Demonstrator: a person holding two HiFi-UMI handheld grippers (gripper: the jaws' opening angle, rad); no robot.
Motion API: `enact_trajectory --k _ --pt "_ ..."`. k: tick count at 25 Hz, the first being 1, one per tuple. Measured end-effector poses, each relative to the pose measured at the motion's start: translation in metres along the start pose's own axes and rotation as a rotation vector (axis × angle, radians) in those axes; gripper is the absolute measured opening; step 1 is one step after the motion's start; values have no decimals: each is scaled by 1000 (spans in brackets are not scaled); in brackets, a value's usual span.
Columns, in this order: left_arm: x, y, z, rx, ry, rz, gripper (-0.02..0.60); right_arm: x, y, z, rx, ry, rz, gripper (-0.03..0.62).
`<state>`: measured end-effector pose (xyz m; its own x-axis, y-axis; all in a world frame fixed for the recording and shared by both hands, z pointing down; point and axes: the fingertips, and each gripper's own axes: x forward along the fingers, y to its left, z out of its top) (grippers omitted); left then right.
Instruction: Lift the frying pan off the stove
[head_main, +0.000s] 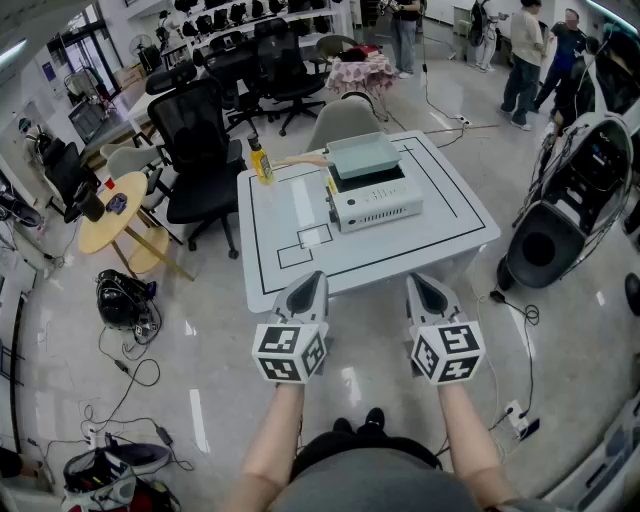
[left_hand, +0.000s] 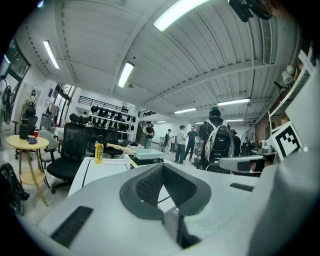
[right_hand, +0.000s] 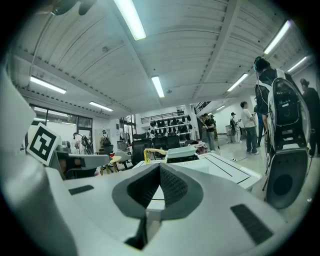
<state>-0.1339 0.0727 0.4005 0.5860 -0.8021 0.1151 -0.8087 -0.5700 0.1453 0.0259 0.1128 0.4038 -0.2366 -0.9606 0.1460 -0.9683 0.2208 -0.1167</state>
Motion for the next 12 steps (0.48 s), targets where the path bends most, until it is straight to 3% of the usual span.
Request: enact_trajectory --k 12 --pt "2 -6 1 -2 -11 12 6 0 -5 8 -24 -26 19 3"
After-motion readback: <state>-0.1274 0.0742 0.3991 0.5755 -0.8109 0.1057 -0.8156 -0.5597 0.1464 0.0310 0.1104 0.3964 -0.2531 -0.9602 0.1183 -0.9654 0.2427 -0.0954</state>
